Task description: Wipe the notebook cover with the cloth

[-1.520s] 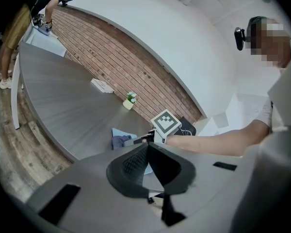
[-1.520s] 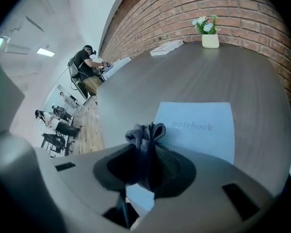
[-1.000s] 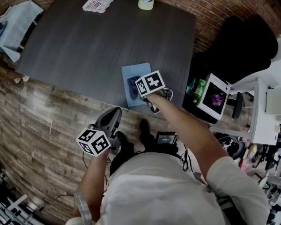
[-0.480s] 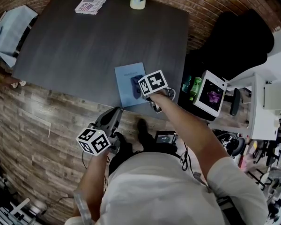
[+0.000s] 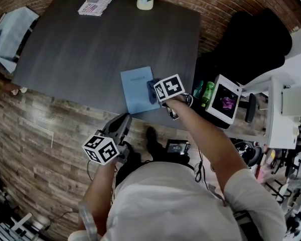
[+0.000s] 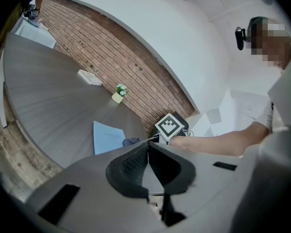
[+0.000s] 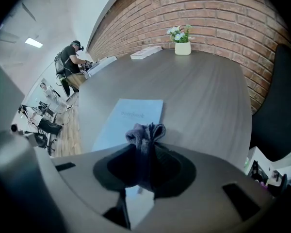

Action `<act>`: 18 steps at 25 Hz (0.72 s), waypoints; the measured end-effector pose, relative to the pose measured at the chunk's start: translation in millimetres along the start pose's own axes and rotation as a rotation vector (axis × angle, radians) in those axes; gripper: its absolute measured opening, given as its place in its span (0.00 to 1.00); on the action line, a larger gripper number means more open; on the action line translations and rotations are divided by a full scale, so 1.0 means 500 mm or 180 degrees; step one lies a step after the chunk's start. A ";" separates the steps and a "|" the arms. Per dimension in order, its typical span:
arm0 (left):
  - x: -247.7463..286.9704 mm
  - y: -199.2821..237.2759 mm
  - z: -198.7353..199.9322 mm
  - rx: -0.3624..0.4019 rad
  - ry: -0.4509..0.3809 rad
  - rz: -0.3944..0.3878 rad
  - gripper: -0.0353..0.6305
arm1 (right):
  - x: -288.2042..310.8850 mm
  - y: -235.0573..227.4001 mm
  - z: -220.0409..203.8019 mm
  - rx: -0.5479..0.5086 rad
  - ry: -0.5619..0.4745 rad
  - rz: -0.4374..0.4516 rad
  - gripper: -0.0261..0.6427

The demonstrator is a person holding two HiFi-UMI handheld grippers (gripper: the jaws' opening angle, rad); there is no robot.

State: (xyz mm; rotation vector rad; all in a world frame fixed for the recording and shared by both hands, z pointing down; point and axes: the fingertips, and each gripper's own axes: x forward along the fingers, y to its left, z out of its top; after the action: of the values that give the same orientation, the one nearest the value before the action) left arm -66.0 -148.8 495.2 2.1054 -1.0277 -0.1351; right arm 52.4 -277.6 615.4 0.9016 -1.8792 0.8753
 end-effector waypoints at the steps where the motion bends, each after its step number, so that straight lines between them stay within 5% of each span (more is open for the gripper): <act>1: 0.000 0.000 0.000 0.0002 0.0001 -0.0002 0.07 | -0.004 -0.005 0.000 -0.0003 -0.0004 -0.0021 0.20; 12: -0.006 -0.004 -0.002 0.0012 -0.0009 -0.0015 0.07 | -0.066 -0.046 0.009 -0.0075 -0.0171 -0.0259 0.20; 18: -0.024 0.004 -0.001 0.0009 -0.0027 0.0007 0.07 | -0.091 -0.012 0.023 -0.0074 -0.0306 -0.0156 0.20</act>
State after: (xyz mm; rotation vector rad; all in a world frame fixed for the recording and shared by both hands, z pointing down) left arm -75.2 -140.5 494.3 2.1080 -1.0357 -0.1417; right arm 70.1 -278.7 571.4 0.9867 -1.9369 0.7914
